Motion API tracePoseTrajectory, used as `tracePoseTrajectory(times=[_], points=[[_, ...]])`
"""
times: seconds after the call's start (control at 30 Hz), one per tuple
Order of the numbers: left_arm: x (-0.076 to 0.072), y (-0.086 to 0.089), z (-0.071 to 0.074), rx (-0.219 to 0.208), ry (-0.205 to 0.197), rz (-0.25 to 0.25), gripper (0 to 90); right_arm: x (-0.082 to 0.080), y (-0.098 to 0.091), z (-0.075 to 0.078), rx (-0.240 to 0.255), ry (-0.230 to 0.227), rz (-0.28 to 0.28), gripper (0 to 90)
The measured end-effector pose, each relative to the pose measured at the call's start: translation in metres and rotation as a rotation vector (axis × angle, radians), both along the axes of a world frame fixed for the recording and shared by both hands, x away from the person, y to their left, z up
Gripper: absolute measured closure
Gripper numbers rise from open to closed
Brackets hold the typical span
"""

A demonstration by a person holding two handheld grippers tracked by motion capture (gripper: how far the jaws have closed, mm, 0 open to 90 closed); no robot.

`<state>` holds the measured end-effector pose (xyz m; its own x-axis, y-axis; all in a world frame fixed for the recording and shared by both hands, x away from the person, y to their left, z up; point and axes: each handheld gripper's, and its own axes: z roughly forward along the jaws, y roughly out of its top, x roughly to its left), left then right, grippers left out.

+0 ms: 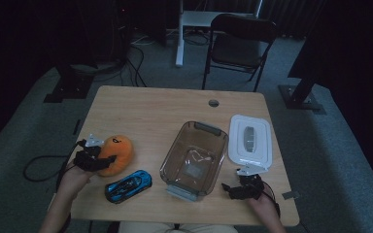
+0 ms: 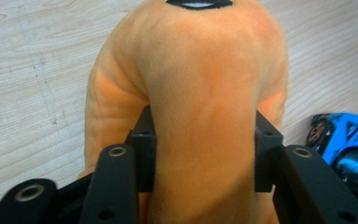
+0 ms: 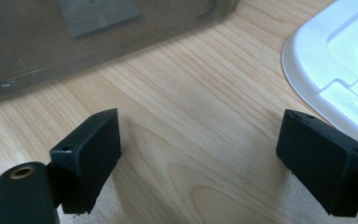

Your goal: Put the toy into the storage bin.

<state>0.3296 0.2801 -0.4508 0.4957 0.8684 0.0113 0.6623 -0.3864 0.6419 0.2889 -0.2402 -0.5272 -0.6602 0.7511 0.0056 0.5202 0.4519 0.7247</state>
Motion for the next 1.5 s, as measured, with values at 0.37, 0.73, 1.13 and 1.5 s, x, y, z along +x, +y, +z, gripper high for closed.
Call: tracePoseTrajectory(times=[0.37,0.73,1.13,1.5], points=[[0.006,-0.012,0.019,-0.036,-0.009,-0.025,58.7,0.000,0.000,0.000,0.000,-0.001,-0.004,13.2],[0.010,-0.025,0.047,-0.028,-0.038,-0.084,58.9,0.000,0.000,0.000,0.001,-0.001,-0.011,13.2],[0.019,-0.039,0.074,-0.024,-0.066,-0.118,58.8,0.000,0.000,0.000,0.000,0.000,-0.015,13.2],[0.028,-0.062,0.102,-0.037,-0.100,-0.173,58.8,0.000,0.000,0.000,0.000,-0.001,-0.020,13.1]])
